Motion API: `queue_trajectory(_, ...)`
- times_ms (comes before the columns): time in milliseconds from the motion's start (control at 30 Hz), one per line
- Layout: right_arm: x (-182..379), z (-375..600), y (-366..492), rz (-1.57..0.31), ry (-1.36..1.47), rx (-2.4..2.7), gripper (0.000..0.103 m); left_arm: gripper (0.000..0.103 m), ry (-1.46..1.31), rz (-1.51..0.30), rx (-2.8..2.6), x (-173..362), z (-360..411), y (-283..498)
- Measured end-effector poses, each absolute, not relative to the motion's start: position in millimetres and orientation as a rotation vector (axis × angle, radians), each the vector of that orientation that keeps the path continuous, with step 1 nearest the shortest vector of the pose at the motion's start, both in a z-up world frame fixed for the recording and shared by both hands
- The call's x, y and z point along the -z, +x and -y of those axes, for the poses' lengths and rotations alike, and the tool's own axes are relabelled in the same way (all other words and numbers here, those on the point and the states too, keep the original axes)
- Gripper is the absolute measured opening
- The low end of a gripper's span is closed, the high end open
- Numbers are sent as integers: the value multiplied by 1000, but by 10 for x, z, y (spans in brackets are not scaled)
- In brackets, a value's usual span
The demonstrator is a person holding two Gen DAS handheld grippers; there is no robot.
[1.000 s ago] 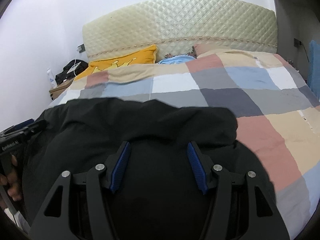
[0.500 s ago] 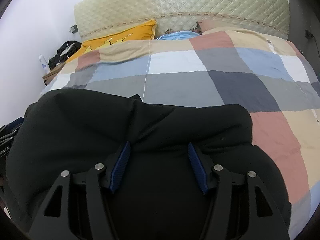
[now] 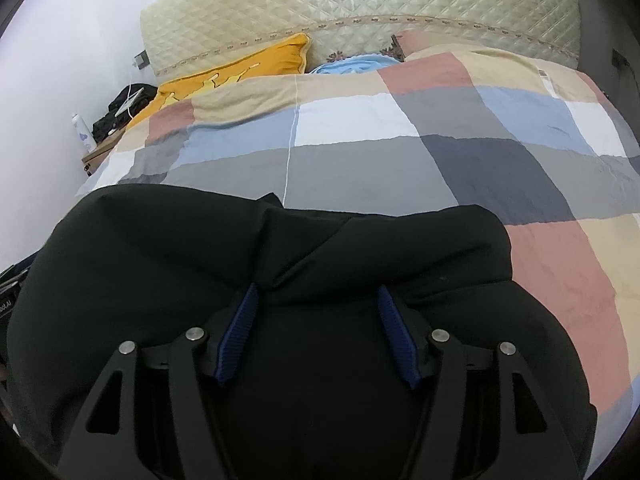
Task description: Fold large clothes
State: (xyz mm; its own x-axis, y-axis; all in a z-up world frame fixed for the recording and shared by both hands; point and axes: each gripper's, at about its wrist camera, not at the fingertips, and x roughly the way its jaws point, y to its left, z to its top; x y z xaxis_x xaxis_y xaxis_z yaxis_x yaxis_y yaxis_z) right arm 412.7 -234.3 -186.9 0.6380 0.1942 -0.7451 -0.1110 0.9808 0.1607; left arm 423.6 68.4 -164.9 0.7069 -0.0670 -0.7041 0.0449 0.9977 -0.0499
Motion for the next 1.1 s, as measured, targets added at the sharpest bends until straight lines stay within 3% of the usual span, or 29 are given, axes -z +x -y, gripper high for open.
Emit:
queue_trajectory(367, 1678, 2590, 3580, -794, 4, -193, 64, 84, -12, -770, -27, 1609, -1162, 3914)
queue_trajectory(567, 1881, 2744, 3559, -780, 82, -194, 76, 87, -59, -762, 16, 1812, -1251, 3835)
queue_trajectory(767, 1947, 2744, 3530, -768, 106, -173, 77, 87, -51, -735, -12, 1805, -1214, 3777)
queue_trajectory(1100, 1372, 2727, 3019, -734, 193, -125, 77, 86, -33, -617, -84, 1135, -985, 3193)
